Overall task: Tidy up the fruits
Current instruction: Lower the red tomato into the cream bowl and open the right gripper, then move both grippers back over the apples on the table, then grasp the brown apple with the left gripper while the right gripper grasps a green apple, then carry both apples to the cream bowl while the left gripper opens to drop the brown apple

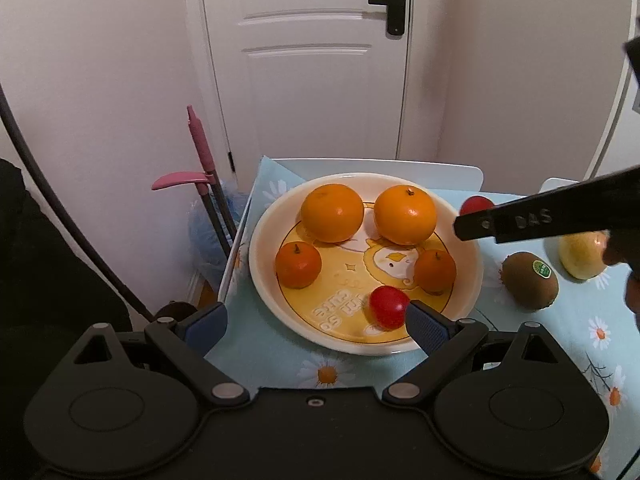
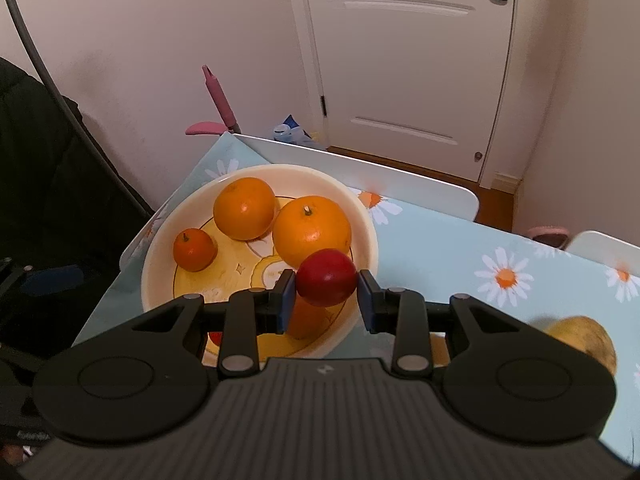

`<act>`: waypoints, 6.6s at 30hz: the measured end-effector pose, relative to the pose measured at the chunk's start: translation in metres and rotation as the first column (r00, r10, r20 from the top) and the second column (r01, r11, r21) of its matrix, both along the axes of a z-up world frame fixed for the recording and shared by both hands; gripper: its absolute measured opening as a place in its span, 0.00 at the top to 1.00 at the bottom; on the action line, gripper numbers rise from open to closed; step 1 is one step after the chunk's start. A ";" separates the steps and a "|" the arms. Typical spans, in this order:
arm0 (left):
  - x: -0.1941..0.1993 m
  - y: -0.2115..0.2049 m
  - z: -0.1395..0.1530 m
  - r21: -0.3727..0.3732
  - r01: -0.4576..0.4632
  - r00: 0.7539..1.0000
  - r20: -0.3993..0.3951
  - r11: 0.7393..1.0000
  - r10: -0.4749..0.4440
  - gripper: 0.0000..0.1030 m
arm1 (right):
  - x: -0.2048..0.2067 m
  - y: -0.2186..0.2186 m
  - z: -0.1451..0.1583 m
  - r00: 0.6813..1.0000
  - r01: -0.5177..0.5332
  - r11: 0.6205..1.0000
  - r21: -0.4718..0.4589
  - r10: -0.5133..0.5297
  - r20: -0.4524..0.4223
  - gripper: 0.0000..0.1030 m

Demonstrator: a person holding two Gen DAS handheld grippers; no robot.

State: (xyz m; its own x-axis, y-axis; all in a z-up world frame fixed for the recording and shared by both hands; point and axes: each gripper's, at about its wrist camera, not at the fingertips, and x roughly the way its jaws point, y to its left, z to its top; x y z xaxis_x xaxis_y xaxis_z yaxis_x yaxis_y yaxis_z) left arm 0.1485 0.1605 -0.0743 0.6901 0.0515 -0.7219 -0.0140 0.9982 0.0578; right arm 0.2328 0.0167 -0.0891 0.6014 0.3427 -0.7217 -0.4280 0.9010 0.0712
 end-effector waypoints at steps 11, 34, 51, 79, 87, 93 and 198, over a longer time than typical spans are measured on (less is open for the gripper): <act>-0.006 -0.007 -0.006 -0.002 -0.018 1.000 -0.010 1.000 0.018 0.05 | 0.003 -0.004 -0.005 0.999 -0.023 0.999 0.033 0.022 0.026 0.02; -0.026 -0.024 0.045 -0.006 0.062 0.993 0.098 0.998 -0.061 0.05 | -0.057 -0.041 0.058 0.990 0.088 0.994 0.071 -0.095 0.102 0.02; -0.028 -0.090 0.062 0.021 0.241 0.958 0.153 0.970 -0.242 0.05 | -0.112 -0.148 0.079 0.939 0.310 0.944 0.109 -0.322 0.119 0.01; 0.025 -0.274 0.009 0.030 0.163 0.980 0.112 0.986 -0.165 0.05 | -0.093 -0.340 0.023 0.949 0.306 0.951 0.040 -0.308 0.060 0.02; 0.059 -0.291 -0.033 0.047 0.118 0.991 0.062 0.992 -0.121 0.09 | -0.073 -0.352 -0.007 0.961 0.273 0.961 0.033 -0.274 0.026 0.03; 0.070 -0.295 -0.049 0.058 0.099 0.994 0.042 0.993 -0.101 0.16 | -0.065 -0.356 -0.028 0.964 0.265 0.963 0.041 -0.265 -0.007 0.05; 0.024 -0.020 -0.023 0.074 0.095 0.994 0.037 0.993 -0.098 0.08 | -0.042 -0.038 0.028 0.989 0.148 0.987 0.061 -0.149 0.008 0.32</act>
